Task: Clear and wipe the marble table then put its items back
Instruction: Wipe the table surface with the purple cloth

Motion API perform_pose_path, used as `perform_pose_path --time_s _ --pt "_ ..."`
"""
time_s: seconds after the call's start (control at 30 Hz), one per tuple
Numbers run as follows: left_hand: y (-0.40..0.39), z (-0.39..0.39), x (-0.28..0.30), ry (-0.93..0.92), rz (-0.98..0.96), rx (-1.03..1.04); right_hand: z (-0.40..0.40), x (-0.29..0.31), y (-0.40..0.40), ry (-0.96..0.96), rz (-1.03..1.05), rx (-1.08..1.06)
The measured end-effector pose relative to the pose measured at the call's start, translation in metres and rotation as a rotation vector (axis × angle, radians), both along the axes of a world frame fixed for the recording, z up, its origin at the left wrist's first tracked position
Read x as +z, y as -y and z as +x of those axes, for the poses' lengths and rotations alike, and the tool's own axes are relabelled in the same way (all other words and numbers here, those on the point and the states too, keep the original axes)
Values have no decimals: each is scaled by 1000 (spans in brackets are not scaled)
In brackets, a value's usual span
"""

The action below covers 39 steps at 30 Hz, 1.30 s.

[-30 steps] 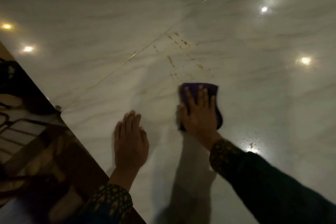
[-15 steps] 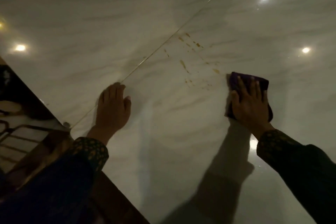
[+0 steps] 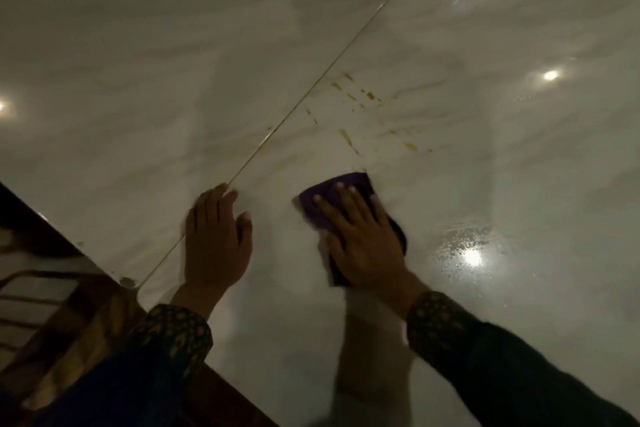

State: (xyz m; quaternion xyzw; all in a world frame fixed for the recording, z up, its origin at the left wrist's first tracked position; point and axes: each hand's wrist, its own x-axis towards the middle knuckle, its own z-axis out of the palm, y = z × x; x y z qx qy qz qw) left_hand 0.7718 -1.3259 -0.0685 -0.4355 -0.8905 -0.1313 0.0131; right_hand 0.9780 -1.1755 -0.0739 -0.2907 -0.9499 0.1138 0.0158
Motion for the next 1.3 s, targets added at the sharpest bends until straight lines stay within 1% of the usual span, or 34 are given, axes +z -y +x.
perform_pose_path --time_s 0.03,0.13,0.2,0.27,0.3,0.37,0.47,0.57,0.63,0.7,0.73,0.9,0.97,1.03,1.1,1.17,1.23,1.3 --pt "1 1 0 6 6 1 9 -1 -23 -2 4 -71" --pt "0 3 -1 -9 35 1 41 -1 -106 32 36 -403" --pt "-4 3 0 -22 44 16 59 2 -148 94 -4 -578" --pt "-6 3 -2 -49 38 12 61 6 -163 117 -95 -697" --pt "-4 3 -3 -68 26 14 53 6 -158 114 -103 -718" --pt "-2 2 -3 -110 2 18 31 9 -128 119 -58 -688" --pt "-14 -12 8 -136 -7 -2 4 10 -60 119 -3 -502" --pt "-57 -40 18 -91 35 -29 4 9 -12 114 -37 -301" --pt "-89 -58 16 -38 45 -21 16 10 -11 95 -70 -242" --pt "-109 -67 6 39 12 42 26 10 -30 74 -77 -263" --pt "-112 -67 -1 50 -1 74 29 10 -43 72 -73 -307" --pt "-112 -68 -14 -31 48 61 32 9 -142 84 -28 -585" --pt "-115 -69 -14 -46 46 67 18 10 -175 82 -64 -670" --pt "-117 -69 -13 -45 21 77 -11 9 -183 83 -76 -711" --pt "-116 -68 -12 -30 13 76 -45 7 -159 82 -30 -628" --pt "-116 -68 -11 -19 23 76 -73 9 -110 59 -3 -483" --pt "-114 -68 -8 -6 24 83 -79 10 -60 59 -50 -316" --pt "-114 -67 -5 -4 22 86 -63 14 -42 83 -106 -165"
